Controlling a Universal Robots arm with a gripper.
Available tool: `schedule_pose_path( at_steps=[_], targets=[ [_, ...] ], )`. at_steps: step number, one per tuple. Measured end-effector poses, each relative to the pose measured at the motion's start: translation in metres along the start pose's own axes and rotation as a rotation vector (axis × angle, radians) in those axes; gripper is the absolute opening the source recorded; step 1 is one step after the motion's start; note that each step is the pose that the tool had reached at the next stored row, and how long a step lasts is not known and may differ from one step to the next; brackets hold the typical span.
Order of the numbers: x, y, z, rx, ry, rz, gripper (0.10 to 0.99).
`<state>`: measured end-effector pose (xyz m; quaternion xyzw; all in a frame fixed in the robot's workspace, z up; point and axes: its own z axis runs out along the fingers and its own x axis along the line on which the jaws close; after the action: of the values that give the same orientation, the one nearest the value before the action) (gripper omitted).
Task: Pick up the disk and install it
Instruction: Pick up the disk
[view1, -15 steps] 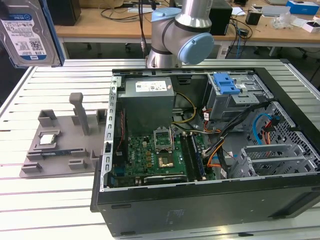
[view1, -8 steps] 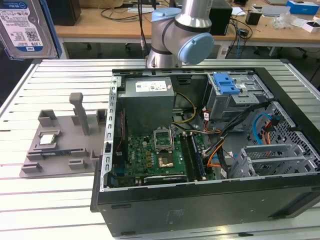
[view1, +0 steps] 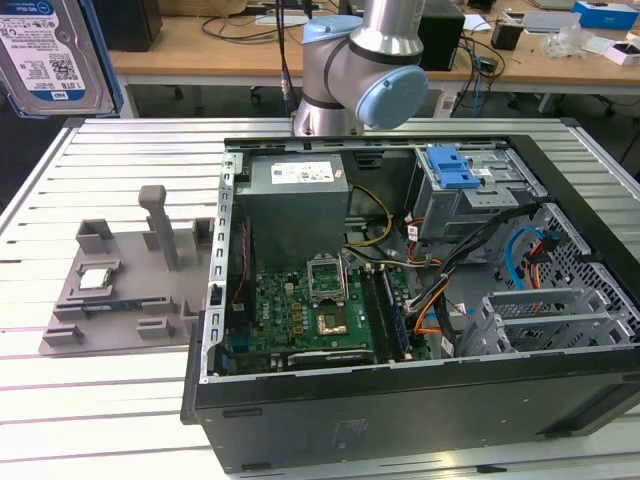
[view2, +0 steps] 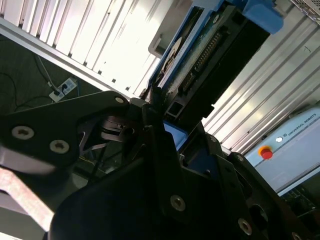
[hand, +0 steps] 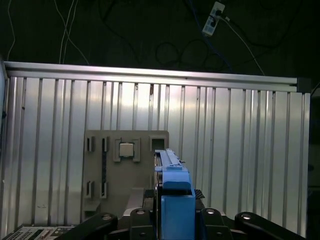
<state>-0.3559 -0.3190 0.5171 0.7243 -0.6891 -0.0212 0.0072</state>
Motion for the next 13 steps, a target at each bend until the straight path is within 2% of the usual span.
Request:
schedule_pose_path(
  at_steps=[3,5,8,11,12,13],
  targets=[
    [0.0003,-0.0071,-0.0002,0.0,0.0,0.0,0.369],
    [0.0007,-0.0168,-0.0006,0.0,0.0,0.0,0.369],
    [0.0012,-0.0268,-0.001,0.0,-0.0001,0.0,0.369],
    [0.0021,-0.0443,-0.0017,0.0,-0.0001,0.0,0.369],
    [0.0027,-0.0556,-0.0021,0.0,-0.0001,0.0,0.369],
    [0.0029,-0.06,-0.0024,0.0,-0.0001,0.0,0.369]
  ],
)
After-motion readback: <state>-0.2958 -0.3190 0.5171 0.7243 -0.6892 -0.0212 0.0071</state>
